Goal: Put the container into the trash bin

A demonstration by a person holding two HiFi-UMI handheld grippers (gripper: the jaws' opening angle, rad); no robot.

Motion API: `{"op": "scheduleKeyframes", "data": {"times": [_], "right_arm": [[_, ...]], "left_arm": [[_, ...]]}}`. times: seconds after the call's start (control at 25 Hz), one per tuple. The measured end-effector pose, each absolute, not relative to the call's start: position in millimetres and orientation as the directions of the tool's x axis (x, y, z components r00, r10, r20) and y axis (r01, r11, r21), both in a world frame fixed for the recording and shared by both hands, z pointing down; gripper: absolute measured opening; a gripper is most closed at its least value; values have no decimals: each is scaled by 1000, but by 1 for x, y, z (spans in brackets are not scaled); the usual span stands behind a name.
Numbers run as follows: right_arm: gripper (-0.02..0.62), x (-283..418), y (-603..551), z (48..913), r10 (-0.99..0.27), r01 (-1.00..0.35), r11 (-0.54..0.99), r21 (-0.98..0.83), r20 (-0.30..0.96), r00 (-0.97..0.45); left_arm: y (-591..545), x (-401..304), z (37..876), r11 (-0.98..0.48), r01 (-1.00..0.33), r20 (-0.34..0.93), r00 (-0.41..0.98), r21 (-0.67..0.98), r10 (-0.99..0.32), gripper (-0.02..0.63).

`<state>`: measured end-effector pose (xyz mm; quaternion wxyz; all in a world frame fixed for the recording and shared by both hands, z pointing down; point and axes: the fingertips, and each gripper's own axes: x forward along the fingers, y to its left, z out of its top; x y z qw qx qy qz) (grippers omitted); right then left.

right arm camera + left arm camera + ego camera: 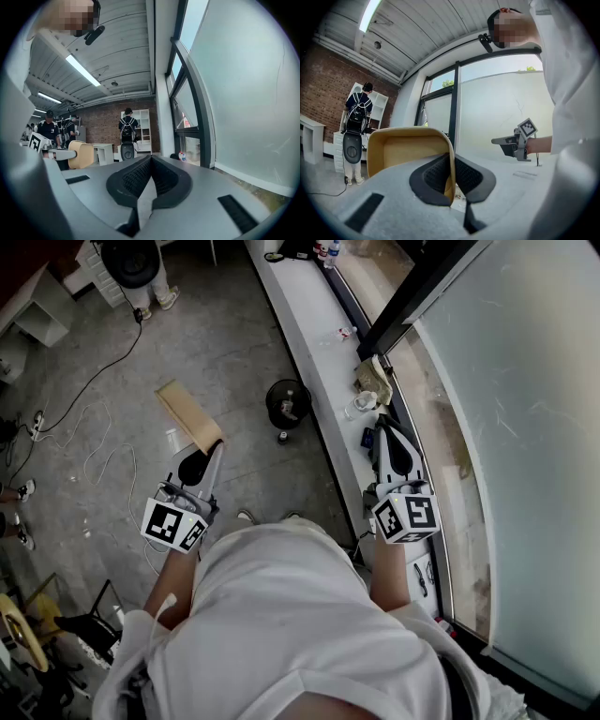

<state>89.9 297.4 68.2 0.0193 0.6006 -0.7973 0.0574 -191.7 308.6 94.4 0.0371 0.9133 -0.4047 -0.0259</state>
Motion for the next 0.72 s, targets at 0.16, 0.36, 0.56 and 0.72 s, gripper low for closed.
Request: {"op": "scheduleKeyframes", "data": {"times": [0.16,0.36,0.56,0.72], "right_arm": [[0,96,296,69,-955,-960,272,-69,102,-278],[0,102,298,71,-950,-955,288,-76,98,-295],[0,111,300,83,-930,-929,342,-139,90,-356],[2,110,301,102,-911,-918,370,-144,138,-389]], "left_arm": [[307,-184,94,-671,-736,-13,673,89,-739,20],[308,-176,95,-671,-737,-4,673,85,-739,18],[312,-162,98,-662,-746,14,665,74,-747,18],[311,-163,105,-638,-767,35,641,68,-766,18]]}}
